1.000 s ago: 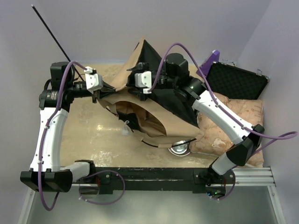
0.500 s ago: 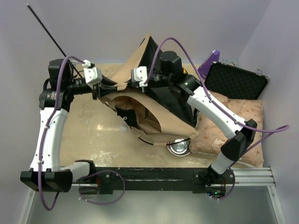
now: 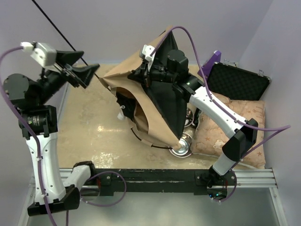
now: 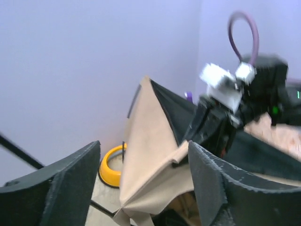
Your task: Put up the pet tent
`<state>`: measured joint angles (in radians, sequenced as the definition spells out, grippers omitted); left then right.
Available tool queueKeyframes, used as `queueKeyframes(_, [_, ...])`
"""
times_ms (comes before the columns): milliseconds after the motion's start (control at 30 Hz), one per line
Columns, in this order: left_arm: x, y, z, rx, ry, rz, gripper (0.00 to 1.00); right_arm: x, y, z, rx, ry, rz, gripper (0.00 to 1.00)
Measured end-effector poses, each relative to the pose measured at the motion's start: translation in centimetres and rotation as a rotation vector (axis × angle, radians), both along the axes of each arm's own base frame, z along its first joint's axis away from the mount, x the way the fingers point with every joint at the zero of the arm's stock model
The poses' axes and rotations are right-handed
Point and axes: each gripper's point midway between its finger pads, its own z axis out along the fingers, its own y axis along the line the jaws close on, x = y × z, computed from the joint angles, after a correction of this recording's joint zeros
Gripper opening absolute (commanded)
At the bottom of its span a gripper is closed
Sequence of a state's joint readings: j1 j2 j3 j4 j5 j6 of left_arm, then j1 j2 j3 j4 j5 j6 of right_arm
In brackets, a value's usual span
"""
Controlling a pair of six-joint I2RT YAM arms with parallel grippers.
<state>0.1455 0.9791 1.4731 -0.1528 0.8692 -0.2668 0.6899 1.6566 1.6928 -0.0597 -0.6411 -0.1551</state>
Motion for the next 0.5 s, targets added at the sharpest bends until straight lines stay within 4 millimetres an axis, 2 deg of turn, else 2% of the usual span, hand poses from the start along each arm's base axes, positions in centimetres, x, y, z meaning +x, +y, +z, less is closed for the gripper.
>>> queueKeyframes(33, [0.1,0.7,1.0,-0.029,-0.007,0.033,0.7,0.1,0.0,0.1,0.01,0.02,-0.005,0.0])
queueKeyframes(133, [0.2,3.7,5.2,-0.128,-0.055,0.165,0.74,0.1,0.0,-0.1,0.03,0.079,-0.013,0.0])
queueKeyframes(233, [0.4,6.8,7.6,-0.225,-0.091,0.304,0.77,0.1,0.0,-0.2,0.042,0.122,-0.023,0.0])
queueKeyframes(333, [0.3,8.8,9.3,-0.288,-0.127,0.393,0.78,0.1,0.0,0.0,0.053,0.14,-0.032,0.0])
queueKeyframes(500, [0.2,9.5,10.9,-0.316,-0.202,0.413,0.75,0.1,0.1,0.0,0.062,0.156,-0.033,0.0])
